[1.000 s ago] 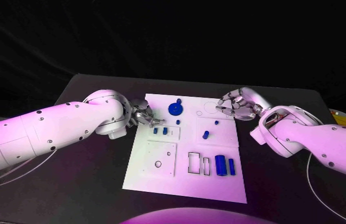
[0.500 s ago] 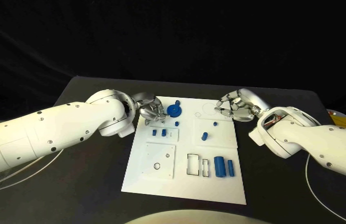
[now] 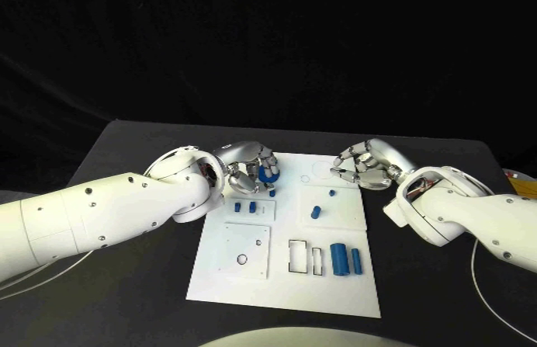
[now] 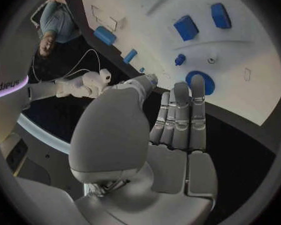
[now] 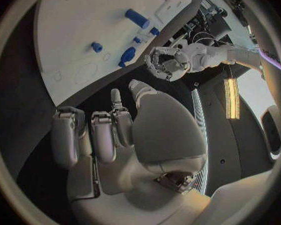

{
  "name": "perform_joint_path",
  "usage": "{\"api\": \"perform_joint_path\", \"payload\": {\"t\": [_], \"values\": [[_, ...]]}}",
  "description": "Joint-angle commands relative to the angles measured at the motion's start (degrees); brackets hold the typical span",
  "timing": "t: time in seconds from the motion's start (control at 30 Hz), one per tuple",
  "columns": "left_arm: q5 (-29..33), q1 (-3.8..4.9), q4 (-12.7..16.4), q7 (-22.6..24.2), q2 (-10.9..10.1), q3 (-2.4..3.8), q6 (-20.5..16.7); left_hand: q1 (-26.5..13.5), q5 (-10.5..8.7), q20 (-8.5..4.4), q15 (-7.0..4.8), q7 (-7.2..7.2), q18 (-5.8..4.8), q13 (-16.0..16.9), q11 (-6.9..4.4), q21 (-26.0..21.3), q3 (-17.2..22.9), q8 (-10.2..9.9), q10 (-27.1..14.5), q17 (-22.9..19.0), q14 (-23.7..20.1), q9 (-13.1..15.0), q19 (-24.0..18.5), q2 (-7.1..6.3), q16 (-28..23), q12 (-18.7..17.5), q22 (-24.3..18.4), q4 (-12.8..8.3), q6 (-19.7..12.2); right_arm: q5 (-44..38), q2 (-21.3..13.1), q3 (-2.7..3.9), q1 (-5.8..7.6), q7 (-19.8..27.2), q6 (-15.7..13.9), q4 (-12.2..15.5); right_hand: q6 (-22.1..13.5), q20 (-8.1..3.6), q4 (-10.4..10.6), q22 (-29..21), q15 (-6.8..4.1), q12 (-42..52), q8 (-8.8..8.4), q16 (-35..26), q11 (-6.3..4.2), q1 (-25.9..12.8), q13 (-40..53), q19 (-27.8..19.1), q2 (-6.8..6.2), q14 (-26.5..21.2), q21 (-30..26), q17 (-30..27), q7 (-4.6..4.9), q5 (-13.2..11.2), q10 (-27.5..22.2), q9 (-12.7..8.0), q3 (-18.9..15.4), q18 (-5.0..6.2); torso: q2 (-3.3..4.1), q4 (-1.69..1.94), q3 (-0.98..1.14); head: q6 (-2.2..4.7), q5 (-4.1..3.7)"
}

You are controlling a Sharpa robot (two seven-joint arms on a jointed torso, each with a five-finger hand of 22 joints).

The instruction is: Assemble the parts on the task board

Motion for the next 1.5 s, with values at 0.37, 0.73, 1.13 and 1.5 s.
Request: {"api": "perform_joint_path", "payload": {"t": [0.37,0.73,1.13,1.5], "values": [[-12.1,-0.13,-3.6,-1.5,3.2,-0.76,7.2,2.6,-0.2,-0.24,-0.51,-0.85,-0.75,-6.2,-0.32,11.1,-4.7,-2.9,2.5,5.2,7.8,-5.0,7.0,0.84,13.6,-2.9,11.5,2.4,3.8,-0.4,0.1,0.0,-0.09,0.6,0.2,0.1,-0.4,-0.31,0.2,9.6,-0.32,-0.2,0.24,-0.2,0.0,-0.2,5.6,1.1,0.24,4.0,-0.1,7.1,0.16,0.2,-0.6,0.1,0.0,0.54,0.0,-0.02,0.06,-0.11,-0.11],[-12.9,-0.14,-6.0,-2.3,5.4,-1.02,9.4,3.5,-0.03,-0.19,-0.67,-1.29,-1.44,-7.5,-0.52,15.2,-4.5,-3.5,3.8,6.8,9.2,-6.1,9.0,1.75,17.1,-3.3,16.3,2.3,6.0,-0.4,0.2,0.01,-0.11,0.6,0.2,0.0,-0.4,-0.32,0.1,9.7,-0.33,-0.2,0.26,-0.2,0.0,-0.2,5.6,1.2,0.28,4.0,0.0,7.2,0.15,0.2,-0.5,0.1,0.1,0.51,0.02,-0.02,0.02,-0.18,-0.16],[-12.9,-0.15,-7.0,-3.0,6.8,-1.19,9.4,4.9,-0.16,-0.72,-1.48,-1.86,-2.28,-8.7,-1.46,19.4,-0.4,-4.3,8.4,8.4,11.3,-7.2,11.7,2.06,19.9,-3.8,21.5,2.0,9.4,-0.4,0.3,0.01,-0.12,0.6,0.3,0.0,-0.4,-0.32,0.1,9.7,-0.34,-0.1,0.3,-0.2,-0.02,-0.2,5.6,1.2,0.33,4.1,0.0,7.2,0.15,0.3,-0.5,0.1,0.1,0.51,-0.02,0.07,0.04,-0.43,-0.33],[-12.8,-0.15,-7.8,-3.8,7.4,-1.25,11.0,6.2,-0.3,-1.34,-2.13,-1.67,-2.96,-9.0,-2.08,22.1,3.2,-4.9,11.3,9.9,13.2,-7.4,14.1,2.56,21.3,-4.5,25.0,0.4,11.5,-0.4,0.2,0.01,-0.12,0.5,0.3,0.1,-0.4,-0.33,0.1,9.7,-0.34,-0.1,0.33,-0.2,-0.02,-0.2,5.7,1.2,0.38,4.1,0.0,7.2,0.14,0.4,-0.5,0.1,0.2,0.5,-0.04,0.07,0.08,-0.49,-0.43]]}}
